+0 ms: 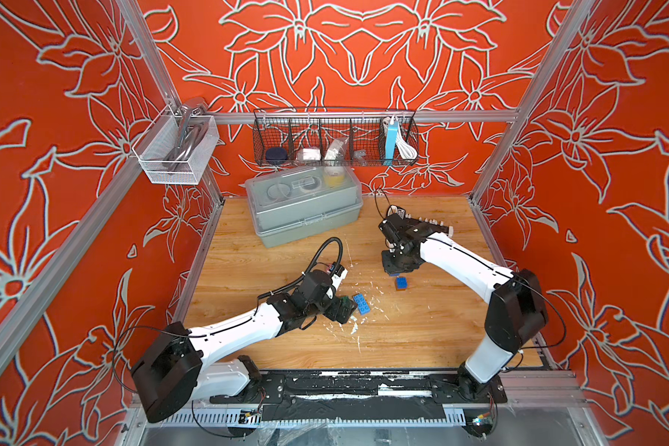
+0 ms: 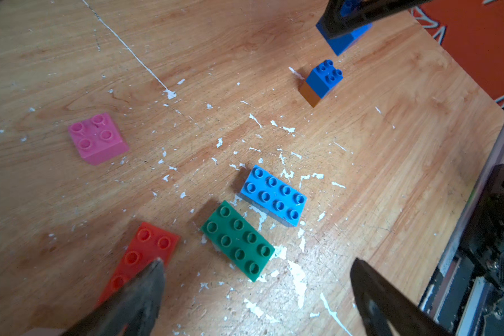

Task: Assemble a spoon with lego
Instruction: Assemble the lego brick with the lego brick.

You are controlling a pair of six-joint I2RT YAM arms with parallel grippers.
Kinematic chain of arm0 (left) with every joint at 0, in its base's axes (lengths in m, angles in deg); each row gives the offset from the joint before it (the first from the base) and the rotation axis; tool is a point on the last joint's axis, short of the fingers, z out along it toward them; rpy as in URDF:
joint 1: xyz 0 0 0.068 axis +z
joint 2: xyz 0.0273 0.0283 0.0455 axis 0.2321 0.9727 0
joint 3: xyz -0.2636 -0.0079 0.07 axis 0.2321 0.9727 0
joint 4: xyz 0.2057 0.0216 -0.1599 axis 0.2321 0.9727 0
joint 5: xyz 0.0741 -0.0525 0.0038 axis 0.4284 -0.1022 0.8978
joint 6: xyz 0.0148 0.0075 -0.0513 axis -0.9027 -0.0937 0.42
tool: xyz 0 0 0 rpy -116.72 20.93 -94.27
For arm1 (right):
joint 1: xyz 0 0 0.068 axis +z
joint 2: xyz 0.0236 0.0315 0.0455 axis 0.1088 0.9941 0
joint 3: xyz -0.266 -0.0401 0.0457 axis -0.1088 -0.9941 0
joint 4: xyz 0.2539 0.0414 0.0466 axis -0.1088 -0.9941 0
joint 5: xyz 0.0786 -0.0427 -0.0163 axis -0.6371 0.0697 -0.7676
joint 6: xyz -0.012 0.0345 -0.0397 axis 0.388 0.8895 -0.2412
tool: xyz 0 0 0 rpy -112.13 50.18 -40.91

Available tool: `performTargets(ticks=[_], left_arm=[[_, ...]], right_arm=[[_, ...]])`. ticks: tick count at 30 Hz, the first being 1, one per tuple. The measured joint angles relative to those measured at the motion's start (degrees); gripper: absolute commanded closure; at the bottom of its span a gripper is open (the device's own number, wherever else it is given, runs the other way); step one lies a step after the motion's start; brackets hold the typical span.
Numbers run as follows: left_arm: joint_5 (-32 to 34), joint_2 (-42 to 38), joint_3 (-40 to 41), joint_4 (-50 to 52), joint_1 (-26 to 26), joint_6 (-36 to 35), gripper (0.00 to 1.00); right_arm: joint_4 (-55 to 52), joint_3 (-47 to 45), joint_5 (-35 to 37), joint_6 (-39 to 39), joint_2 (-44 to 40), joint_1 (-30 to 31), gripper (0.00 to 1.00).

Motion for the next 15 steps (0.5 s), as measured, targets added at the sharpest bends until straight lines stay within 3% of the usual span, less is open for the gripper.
performTargets(ticks=[15], left_arm=[[-0.1,2.9,0.0,-0.4,-0.6,-0.3,0.02]], right_arm=[[-1.4,-1.4,-0.4,-4.9,2.8,-3.0,0.83]])
